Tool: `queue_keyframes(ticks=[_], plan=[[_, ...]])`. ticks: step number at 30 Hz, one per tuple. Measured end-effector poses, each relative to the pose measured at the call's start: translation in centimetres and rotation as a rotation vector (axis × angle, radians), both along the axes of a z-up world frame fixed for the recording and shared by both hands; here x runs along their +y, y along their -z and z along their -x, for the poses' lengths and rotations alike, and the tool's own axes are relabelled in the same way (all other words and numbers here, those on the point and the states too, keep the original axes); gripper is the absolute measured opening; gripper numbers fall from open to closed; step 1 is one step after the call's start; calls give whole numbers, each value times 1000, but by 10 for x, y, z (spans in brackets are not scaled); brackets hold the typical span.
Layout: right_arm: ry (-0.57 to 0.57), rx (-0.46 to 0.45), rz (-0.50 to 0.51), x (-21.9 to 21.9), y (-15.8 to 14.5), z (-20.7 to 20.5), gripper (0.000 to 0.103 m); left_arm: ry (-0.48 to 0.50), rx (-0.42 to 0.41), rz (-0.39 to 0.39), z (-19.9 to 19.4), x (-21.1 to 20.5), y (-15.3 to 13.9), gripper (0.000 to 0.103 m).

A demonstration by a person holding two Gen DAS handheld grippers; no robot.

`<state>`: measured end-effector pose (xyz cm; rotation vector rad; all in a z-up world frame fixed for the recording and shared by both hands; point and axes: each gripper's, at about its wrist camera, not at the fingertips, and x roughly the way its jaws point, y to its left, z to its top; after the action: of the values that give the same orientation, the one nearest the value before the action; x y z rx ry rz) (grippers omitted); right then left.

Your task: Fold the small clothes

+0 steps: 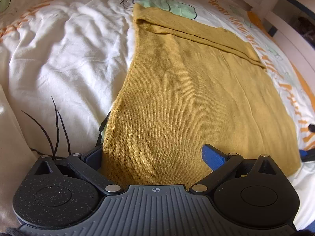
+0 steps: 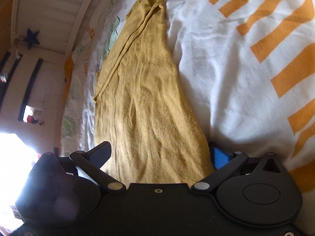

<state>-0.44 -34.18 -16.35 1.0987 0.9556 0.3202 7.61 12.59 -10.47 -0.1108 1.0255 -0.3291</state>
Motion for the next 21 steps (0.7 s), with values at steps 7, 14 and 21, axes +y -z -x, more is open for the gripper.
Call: queue_keyframes(ticks=[7,14,21], plan=[[-76,-17,35,7,-7,5,88,23,-5,-16,9,4,-7,71],[-168,16,89,18,-11,6,56,4,53,59,9,21,-9,56],[-139,6,209,16,-22,13,21,-24,60,65,11,29,-10,31]])
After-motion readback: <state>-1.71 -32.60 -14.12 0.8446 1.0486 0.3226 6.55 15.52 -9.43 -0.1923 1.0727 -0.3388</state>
